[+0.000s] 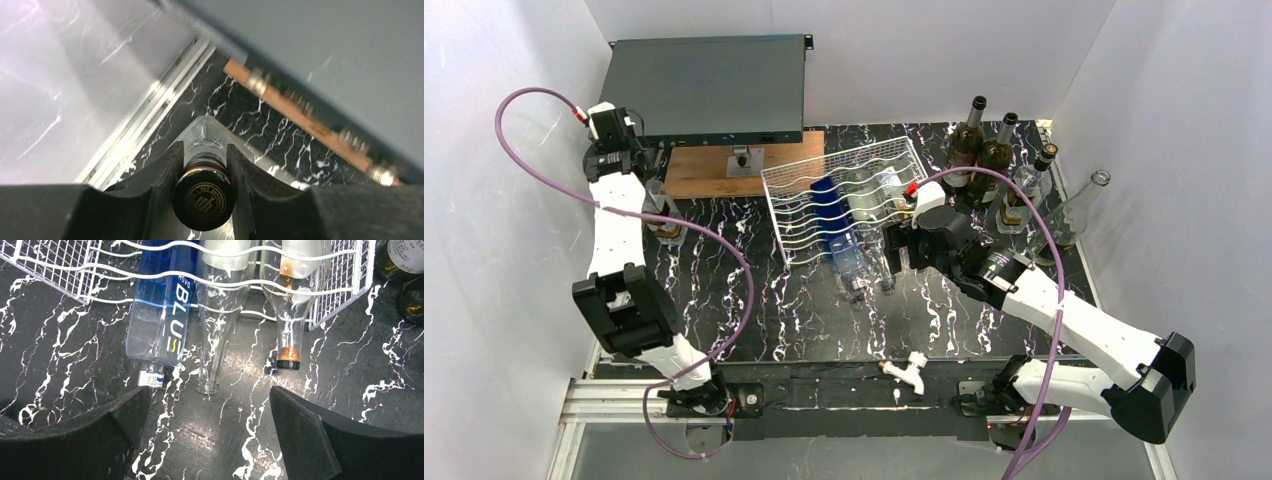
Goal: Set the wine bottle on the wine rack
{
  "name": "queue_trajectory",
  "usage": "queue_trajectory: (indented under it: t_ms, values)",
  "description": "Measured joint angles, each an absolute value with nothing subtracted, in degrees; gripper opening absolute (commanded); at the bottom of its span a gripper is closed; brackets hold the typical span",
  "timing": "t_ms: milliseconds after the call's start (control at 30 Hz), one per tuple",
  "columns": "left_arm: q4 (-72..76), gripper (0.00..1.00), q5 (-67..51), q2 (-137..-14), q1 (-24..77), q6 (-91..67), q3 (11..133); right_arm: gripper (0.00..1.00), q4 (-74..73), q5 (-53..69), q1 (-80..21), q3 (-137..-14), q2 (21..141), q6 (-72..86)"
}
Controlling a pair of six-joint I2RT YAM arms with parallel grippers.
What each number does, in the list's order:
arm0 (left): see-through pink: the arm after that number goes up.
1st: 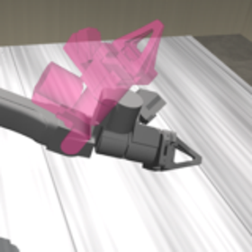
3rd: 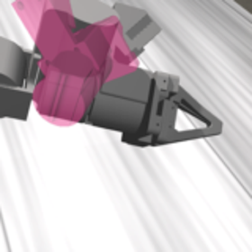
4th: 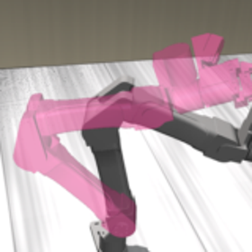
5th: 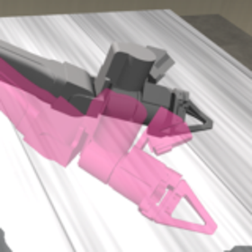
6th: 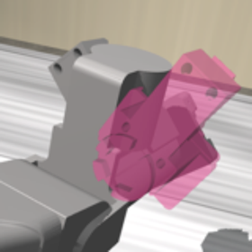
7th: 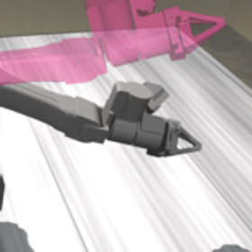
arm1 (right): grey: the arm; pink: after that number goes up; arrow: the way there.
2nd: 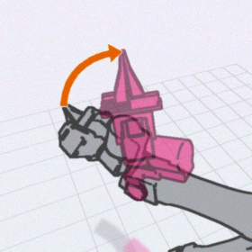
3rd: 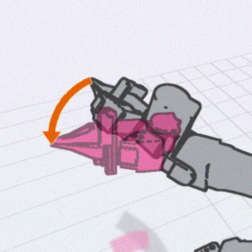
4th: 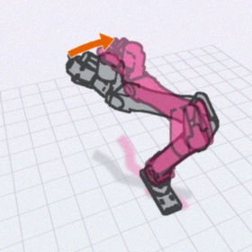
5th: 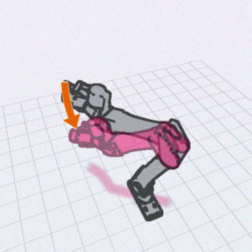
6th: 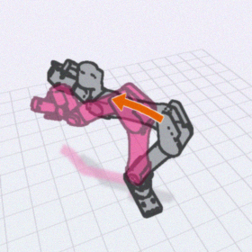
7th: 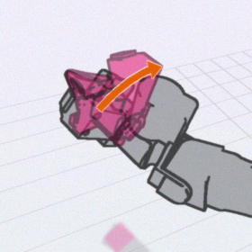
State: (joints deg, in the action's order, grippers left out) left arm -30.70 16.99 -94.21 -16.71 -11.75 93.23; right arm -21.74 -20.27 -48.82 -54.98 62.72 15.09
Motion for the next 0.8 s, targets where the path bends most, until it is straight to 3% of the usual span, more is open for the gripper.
queue_trajectory:
  t_ms: [200, 433, 800]
  values:
    - [-31.0, 0.00, 17.5, -83.9, -14.4, -11.8, 83.2, 0.98, -21.8, -19.5, -48.8, -55.0, 63.3, 16.1]
    - [-34.5, 0.00, 22.7, -70.2, -1.1, -9.6, 72.0, 0.98, -21.7, -17.8, -48.8, -55.0, 65.6, 16.8]
    - [-39.7, 0.00, 24.2, -52.6, 8.4, -16.3, 60.8, 0.98, -19.7, -14.7, -48.8, -55.0, 69.5, 18.6]
